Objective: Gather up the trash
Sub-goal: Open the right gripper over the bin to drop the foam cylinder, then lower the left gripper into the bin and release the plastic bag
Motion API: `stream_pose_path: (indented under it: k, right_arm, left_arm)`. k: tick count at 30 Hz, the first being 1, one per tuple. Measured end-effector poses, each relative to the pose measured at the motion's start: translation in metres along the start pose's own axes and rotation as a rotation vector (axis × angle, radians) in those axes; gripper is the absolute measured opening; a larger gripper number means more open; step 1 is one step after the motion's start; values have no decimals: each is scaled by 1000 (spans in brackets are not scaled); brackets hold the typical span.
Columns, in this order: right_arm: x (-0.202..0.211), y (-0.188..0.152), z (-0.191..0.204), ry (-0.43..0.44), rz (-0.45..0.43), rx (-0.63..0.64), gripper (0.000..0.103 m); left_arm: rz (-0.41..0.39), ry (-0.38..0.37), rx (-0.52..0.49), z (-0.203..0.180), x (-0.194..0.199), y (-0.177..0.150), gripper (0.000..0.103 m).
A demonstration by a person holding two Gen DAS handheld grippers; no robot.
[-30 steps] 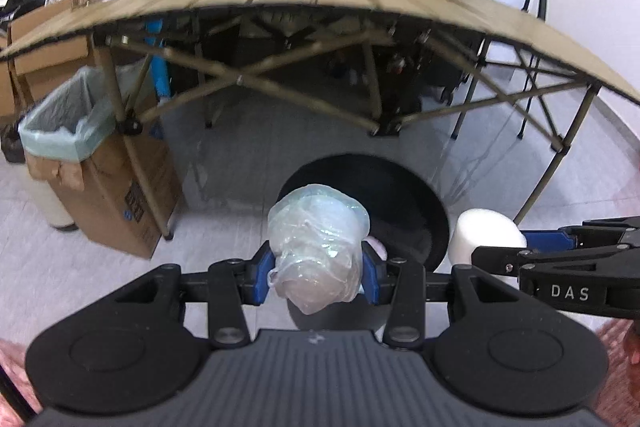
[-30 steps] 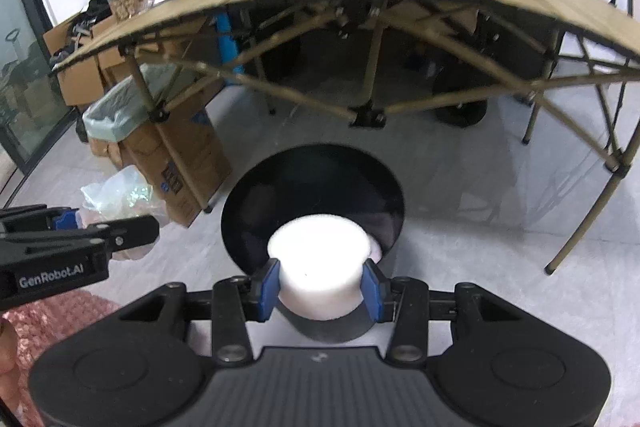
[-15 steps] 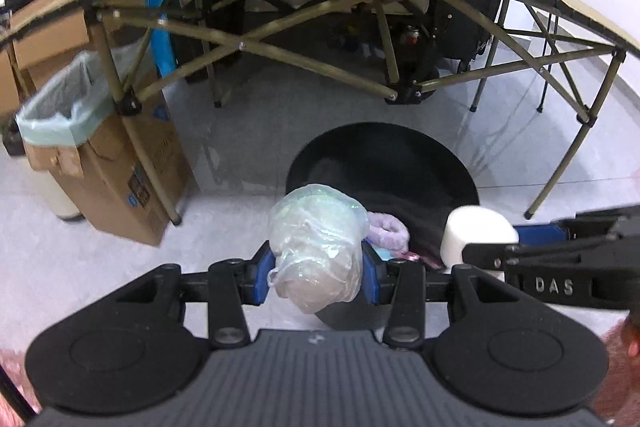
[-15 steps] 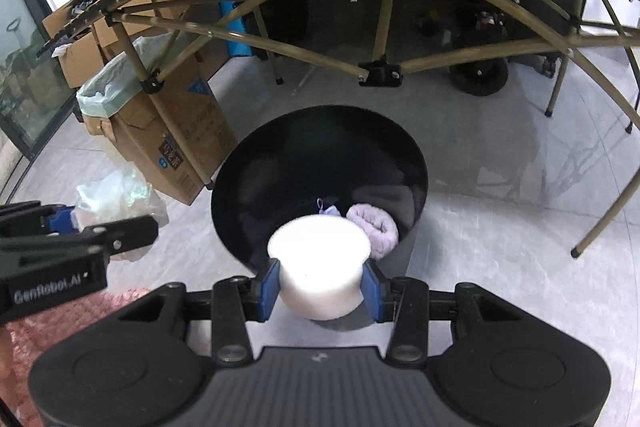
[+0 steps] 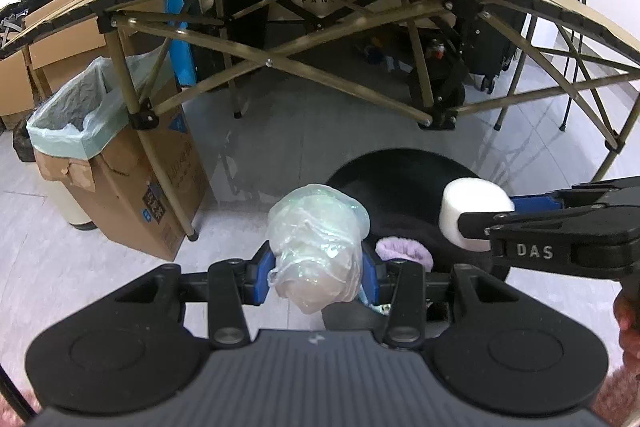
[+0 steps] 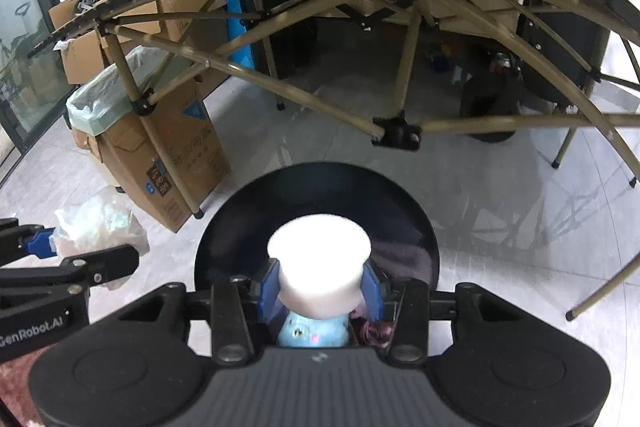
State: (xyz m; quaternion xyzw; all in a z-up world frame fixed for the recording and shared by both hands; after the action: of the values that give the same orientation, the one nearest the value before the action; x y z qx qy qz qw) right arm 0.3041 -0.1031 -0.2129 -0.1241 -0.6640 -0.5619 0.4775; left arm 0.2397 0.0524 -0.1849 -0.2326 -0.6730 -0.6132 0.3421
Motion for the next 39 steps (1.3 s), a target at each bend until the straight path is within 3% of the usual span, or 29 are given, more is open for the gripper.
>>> stream_pose_path:
  k: [13, 19, 22, 24, 28, 39]
  right_arm:
    - [-37, 14, 5, -17, 29, 50, 43]
    - [-45, 13, 8, -26, 46, 55, 49]
    - [-46, 12, 3, -36, 48, 34, 62]
    - [-45, 12, 0, -49, 43, 27, 86]
    - [-44, 12, -5, -74, 52, 22, 101]
    - [-40, 9, -13, -86, 73, -3, 103]
  left_arm:
    - [7, 28, 29, 9, -33, 18, 44]
    - [13, 41, 39, 14, -39, 17, 44]
    - [8, 41, 35, 14, -38, 16, 44]
    - [6, 44, 36, 15, -37, 16, 44]
    - [12, 54, 45, 16, -39, 16, 44]
    - [13, 62, 35, 14, -41, 16, 44]
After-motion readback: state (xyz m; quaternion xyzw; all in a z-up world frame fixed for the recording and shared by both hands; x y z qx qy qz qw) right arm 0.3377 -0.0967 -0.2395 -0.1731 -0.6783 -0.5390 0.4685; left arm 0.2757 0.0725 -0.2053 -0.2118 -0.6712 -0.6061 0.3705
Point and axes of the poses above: each gripper's, at about its wrist camera, not at the fingertips, and x roughly against the way its jaws point, z to its left, y to its top, the point moved 5 cm from there along -x, roughly the way its jaws point, and after that the axes turned 3 degrees about x, right-handed, at the moved point
